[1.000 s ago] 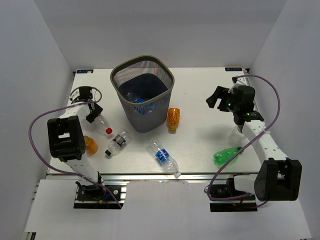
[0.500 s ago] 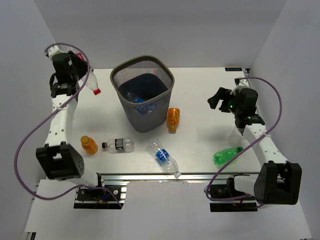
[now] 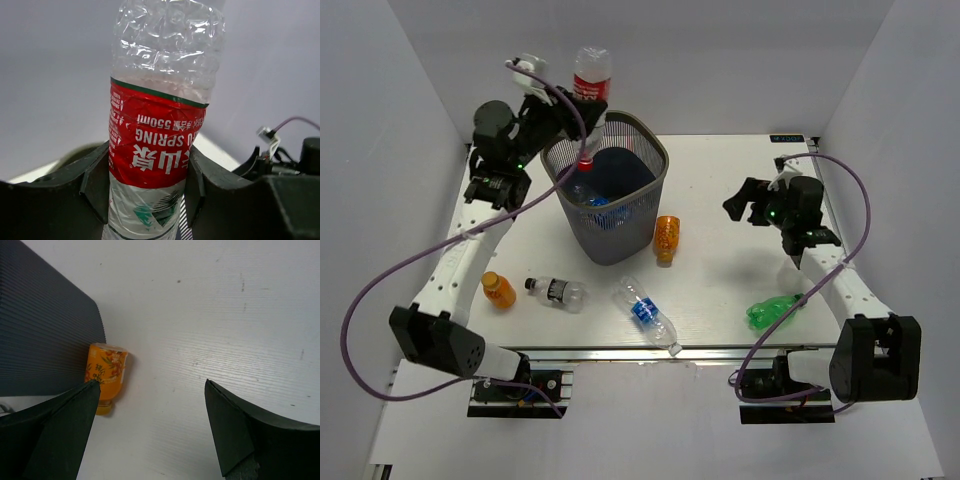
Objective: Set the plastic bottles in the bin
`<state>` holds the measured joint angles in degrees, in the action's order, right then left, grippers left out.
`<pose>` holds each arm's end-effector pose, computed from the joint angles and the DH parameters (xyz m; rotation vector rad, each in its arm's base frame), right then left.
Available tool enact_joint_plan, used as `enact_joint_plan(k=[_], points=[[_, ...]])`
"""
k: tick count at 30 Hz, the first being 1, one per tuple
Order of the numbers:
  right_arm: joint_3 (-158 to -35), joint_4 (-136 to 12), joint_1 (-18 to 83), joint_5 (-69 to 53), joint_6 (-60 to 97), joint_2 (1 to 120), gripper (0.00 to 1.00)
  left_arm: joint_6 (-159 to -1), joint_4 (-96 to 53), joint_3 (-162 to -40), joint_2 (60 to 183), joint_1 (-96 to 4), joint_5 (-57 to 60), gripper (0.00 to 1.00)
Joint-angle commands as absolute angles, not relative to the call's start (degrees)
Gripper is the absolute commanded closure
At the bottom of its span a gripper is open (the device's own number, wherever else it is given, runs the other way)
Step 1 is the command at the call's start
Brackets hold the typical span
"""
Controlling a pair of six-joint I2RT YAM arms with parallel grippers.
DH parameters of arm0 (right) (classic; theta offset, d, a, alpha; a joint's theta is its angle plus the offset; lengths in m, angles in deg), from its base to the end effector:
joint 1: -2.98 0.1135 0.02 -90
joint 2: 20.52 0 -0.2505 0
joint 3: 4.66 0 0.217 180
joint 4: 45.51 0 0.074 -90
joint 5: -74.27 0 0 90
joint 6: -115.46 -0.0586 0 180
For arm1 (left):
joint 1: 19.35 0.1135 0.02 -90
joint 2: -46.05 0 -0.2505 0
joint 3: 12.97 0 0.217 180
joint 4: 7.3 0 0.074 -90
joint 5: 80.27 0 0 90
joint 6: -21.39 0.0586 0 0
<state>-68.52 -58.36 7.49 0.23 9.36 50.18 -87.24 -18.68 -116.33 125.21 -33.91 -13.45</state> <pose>0.2733 0.0377 0.2802 0.0053 1.9335 0.5078 0.2802 -0.0966 0.4769 0.3015 1.3737 -0.7552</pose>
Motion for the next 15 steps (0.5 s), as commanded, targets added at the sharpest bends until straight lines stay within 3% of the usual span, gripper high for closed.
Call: enact_joint_plan(k=[1,2,3,15], points=[[-68.62,-55.42,10.53,-0.70,9.55,50.94,0.11,-82.67,-20.97,-117.89,128.14,-34.81,-14.00,0.47],[-68.61,-55.15,11.15,-0.70,9.47,51.55,0.11,-82.50,-21.24,-117.62,128.49,-34.90,-13.04,0.20],[-69.05,-55.50,12.02,-1.31,8.94,52.51,0.11,-82.76,-21.59,-116.92,128.40,-34.82,-11.73,0.03],[-75.02,-56.29,23.79,-5.53,5.70,63.23,0.10,-85.13,-31.60,-121.92,128.75,-32.20,8.32,0.02]])
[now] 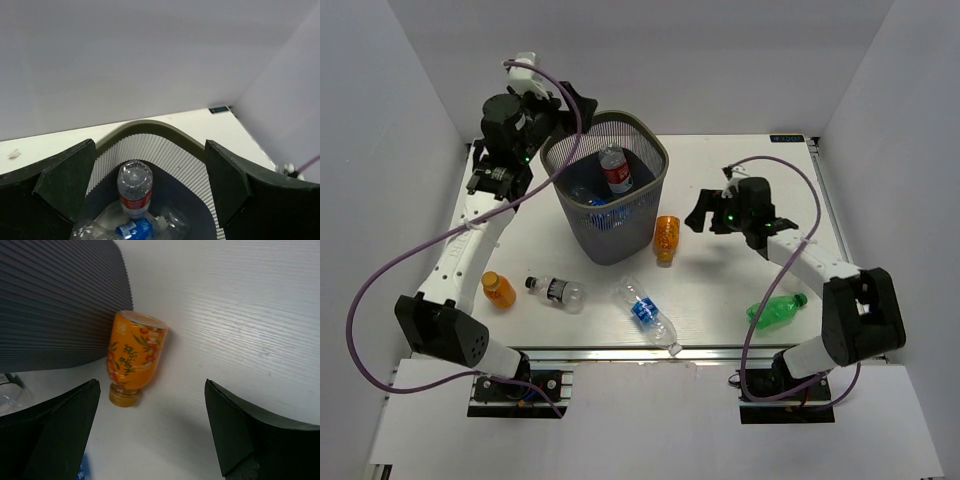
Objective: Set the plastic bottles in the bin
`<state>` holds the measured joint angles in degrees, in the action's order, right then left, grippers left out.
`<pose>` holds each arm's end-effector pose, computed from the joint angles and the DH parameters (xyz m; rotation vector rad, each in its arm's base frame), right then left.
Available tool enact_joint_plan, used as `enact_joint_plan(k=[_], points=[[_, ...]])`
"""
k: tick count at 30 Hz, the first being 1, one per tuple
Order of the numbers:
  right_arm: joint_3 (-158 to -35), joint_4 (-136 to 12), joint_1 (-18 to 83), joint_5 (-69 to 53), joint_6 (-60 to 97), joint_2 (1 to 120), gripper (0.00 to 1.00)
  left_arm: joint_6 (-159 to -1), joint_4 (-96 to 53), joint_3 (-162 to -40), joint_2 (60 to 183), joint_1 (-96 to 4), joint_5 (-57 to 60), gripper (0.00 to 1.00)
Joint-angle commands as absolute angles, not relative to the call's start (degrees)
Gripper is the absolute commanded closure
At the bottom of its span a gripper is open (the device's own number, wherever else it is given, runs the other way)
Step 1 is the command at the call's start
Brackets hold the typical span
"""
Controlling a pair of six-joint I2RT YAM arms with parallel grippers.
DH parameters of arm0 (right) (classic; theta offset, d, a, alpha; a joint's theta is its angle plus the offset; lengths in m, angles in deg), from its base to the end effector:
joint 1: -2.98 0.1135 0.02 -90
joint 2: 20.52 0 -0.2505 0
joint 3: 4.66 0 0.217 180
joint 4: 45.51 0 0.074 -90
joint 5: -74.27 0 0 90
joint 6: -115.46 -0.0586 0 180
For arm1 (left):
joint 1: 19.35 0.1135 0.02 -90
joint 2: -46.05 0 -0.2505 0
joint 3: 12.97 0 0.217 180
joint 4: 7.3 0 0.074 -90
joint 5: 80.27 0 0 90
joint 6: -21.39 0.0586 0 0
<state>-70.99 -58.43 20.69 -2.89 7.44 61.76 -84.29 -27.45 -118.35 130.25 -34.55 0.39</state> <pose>0.2912 0.1067 0.2388 -0.1348 2.1147 0.6095 0.3148 -0.0954 0.4435 0.1243 1.5745 -0.5506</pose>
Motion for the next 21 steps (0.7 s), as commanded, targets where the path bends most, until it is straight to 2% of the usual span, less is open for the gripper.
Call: enact_joint_plan(k=[1,5,9,15,18,21], points=[[-75.38,-56.03,24.33,-6.06,4.99,65.42,0.11,-87.05,-32.31,-122.28,129.63,-30.87,7.20,0.02],[-77.40,-54.19,27.23,-6.94,2.70,70.61,0.11,-95.31,-35.12,-118.61,129.90,-21.82,5.95,0.02],[-79.94,-53.92,29.52,-7.12,1.12,75.36,0.11,-100.51,-33.55,-106.66,124.46,-15.67,14.38,0.02],[-81.18,-51.90,30.93,-7.03,-1.78,80.99,0.11,-104.73,-34.42,-90.67,116.28,-14.34,23.44,0.02],[-81.36,-50.85,31.37,-6.51,-2.57,83.01,0.12,-105.08,-34.60,-87.48,114.87,-13.99,24.84,0.02],[-82.06,-50.41,31.54,-6.07,-2.93,84.94,0.19,-105.00,-36.35,-88.26,115.04,-13.90,26.08,0.02]])
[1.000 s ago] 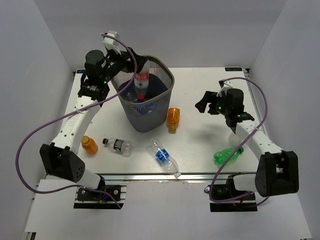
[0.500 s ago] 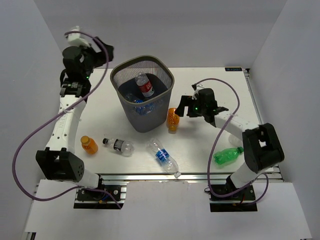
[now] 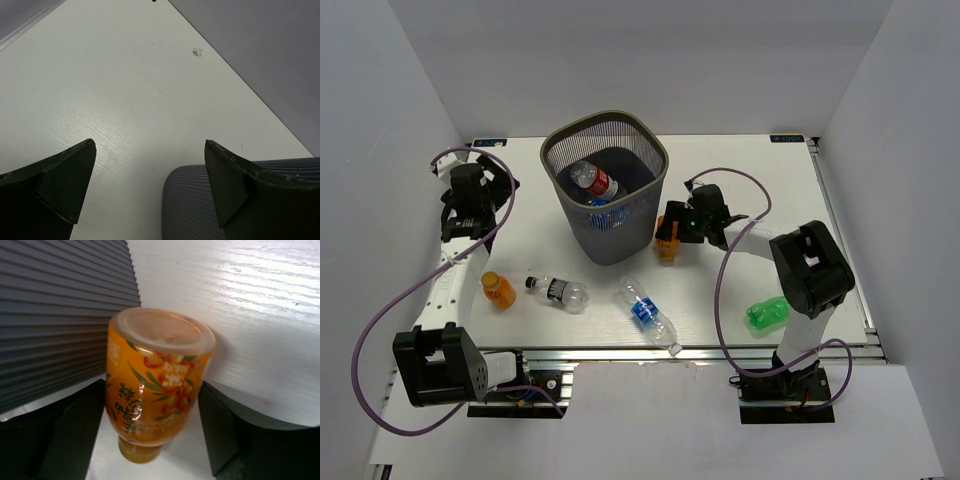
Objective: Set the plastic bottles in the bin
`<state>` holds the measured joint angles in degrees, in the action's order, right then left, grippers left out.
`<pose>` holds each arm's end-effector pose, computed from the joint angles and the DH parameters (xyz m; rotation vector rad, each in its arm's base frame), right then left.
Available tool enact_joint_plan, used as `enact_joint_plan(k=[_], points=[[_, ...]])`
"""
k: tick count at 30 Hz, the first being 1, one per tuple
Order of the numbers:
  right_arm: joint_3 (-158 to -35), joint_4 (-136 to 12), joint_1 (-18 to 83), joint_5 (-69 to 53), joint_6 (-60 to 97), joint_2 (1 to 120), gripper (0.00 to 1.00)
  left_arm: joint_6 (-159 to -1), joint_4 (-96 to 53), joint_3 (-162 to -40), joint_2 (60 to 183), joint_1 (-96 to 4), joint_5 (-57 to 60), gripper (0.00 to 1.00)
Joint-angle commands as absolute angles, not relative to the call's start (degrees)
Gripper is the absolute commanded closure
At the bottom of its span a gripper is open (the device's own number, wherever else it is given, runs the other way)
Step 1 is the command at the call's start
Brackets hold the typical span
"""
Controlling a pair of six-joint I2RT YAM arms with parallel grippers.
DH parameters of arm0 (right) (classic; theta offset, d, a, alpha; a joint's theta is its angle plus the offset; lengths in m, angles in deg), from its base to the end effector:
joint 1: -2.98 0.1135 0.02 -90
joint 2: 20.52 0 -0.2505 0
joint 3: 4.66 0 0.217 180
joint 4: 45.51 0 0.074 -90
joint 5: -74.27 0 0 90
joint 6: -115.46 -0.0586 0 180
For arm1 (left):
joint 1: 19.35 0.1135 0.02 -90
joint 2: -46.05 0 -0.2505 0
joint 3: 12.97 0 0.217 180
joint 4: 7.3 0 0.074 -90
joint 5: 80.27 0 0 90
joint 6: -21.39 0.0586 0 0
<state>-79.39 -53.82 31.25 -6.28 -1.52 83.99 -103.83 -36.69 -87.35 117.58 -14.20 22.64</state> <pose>0.3256 0.1860 0.1669 -0.1194 2.3176 0.6932 0.2724 0.0377 0.3033 -0.8288 1.8454 -0.1032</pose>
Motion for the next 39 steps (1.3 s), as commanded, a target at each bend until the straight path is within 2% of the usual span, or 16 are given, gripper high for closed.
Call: enact_joint_plan(k=[1,3,4,5,11,13,18,21,25,29,30,32,33,34,35,39], points=[[-82.23,-50.06,31.54,-5.63,-3.01,85.12,0.25,-104.65,-36.62,-88.96,115.13,-13.81,25.82,0.02],[-81.54,-49.44,31.54,-5.62,-3.36,84.69,0.34,-104.64,-36.89,-89.06,115.04,-13.81,25.55,0.02],[-81.10,-48.22,31.54,-5.71,-3.45,84.16,0.46,-104.56,-36.89,-88.80,115.04,-13.72,25.47,0.02],[-80.14,-48.03,31.54,-5.71,-3.54,83.55,0.50,-104.73,-36.97,-88.71,115.13,-13.72,25.55,0.02],[-80.74,-55.74,30.50,-15.47,1.81,72.93,0.65,-104.91,-38.29,-88.18,114.69,-13.81,26.17,0.02],[-82.05,-56.82,29.61,-15.73,4.52,67.48,0.68,-104.82,-38.38,-88.00,114.60,-13.72,25.99,0.02],[-89.07,-59.81,29.43,-21.62,9.98,58.50,0.68,-104.99,-38.20,-87.30,114.25,-13.63,25.64,0.02],[-93.64,-59.46,29.78,-19.79,12.36,57.44,0.70,-105.87,-38.99,-86.77,113.64,-13.63,25.64,0.02],[-106.79,-60.77,34.77,-16.97,19.03,61.91,0.69,-108.07,-41.01,-86.86,113.11,-13.63,26.70,0.02],[-116.85,-64.10,38.74,-11.78,22.03,70.51,0.63,-111.75,-43.56,-87.12,113.02,-13.63,27.31,0.02],[-118.43,-65.25,39.19,-11.08,21.95,71.93,0.55,-113.50,-44.35,-87.38,112.85,-13.63,27.92,0.02],[-120.99,-67.19,39.80,-9.15,21.42,74.74,0.48,-114.66,-46.28,-87.39,112.24,-13.72,27.84,0.02],[-121.26,-67.19,39.89,-6.70,20.46,75.19,0.27,-116.93,-47.94,-87.13,111.80,-13.63,29.14,0.02],[-121.43,-67.02,39.89,-5.37,19.93,75.63,0.16,-118.34,-49.00,-86.69,111.27,-13.63,29.94,0.02],[-122.65,-67.28,39.89,-4.23,19.75,76.33,0.11,-119.49,-50.15,-86.34,111.09,-13.72,30.56,0.02],[-129.16,-70.70,39.89,-2.20,20.79,77.48,0.11,-123.62,-56.38,-85.98,110.83,-13.63,32.59,0.02]])
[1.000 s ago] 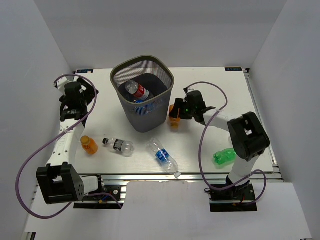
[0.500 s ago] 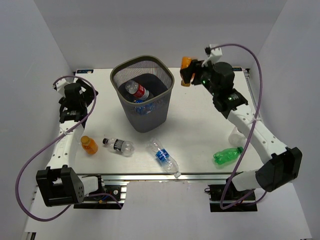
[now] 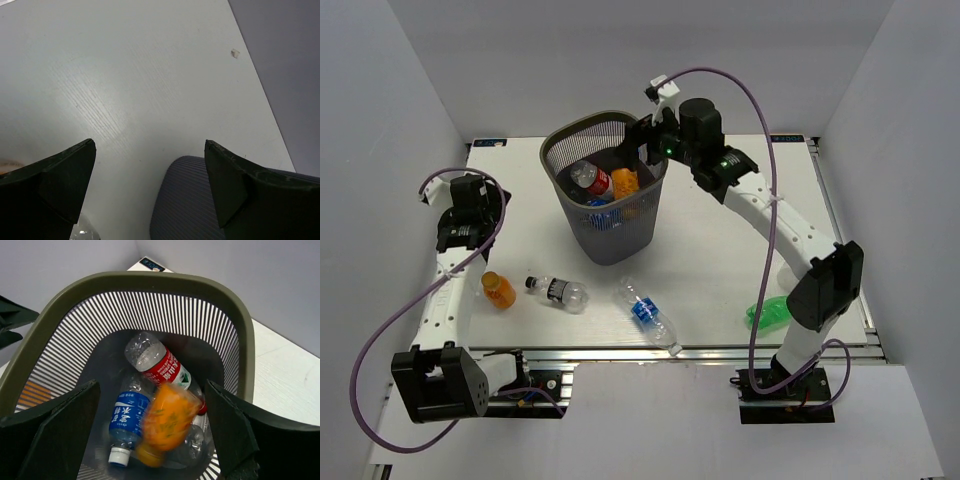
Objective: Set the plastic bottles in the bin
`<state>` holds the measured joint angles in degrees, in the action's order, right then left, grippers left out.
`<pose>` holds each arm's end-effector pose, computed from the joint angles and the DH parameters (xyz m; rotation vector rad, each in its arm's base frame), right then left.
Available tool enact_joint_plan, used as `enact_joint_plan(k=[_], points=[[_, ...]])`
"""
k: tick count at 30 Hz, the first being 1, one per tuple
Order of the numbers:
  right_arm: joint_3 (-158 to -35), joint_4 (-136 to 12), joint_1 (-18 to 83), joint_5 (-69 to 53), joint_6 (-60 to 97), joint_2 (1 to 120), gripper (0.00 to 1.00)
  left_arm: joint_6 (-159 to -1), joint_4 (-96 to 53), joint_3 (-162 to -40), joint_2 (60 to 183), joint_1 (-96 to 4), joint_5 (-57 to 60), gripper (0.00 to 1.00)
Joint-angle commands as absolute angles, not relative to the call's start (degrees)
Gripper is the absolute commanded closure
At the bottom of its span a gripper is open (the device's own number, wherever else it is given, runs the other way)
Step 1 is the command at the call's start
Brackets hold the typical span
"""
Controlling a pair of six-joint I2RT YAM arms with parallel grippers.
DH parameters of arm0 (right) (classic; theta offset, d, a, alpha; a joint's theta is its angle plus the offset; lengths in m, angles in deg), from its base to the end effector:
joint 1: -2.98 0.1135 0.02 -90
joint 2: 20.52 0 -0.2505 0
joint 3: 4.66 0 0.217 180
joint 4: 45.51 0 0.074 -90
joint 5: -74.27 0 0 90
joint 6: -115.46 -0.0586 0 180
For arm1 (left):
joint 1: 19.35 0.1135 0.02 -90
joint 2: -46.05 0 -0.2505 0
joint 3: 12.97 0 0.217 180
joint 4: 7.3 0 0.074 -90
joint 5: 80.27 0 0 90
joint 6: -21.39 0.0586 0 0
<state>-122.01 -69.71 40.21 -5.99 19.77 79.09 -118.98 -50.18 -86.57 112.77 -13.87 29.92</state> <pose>0.3120 0.2495 0.4118 -0.5957 1.6259 0.7011 0.2378 0.0431 0.2938 -1.1776 1.8058 -0.0644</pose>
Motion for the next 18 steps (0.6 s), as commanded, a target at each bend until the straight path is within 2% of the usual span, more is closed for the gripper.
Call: enact_joint_plan(k=[1,5,9,15,18], points=[[-130.04,-70.71,39.54,-1.33,20.89,77.13,0.11,-123.98,-57.09,-85.72,110.48,-13.63,31.89,0.02],[-131.98,-71.67,33.76,6.93,15.63,75.99,0.11,-122.14,-58.50,-83.70,108.98,-13.72,27.50,0.02],[-122.18,-62.65,21.82,15.37,7.10,71.43,0.11,-118.10,-65.34,-82.56,108.63,-13.98,24.24,0.02],[-106.95,-57.88,15.21,6.52,7.80,61.32,0.11,-120.55,-64.94,-73.79,104.15,-18.37,17.14,0.02],[-100.97,-56.03,12.57,4.75,6.22,58.06,0.11,-123.97,-63.52,-71.66,105.98,-26.10,17.90,0.02]])
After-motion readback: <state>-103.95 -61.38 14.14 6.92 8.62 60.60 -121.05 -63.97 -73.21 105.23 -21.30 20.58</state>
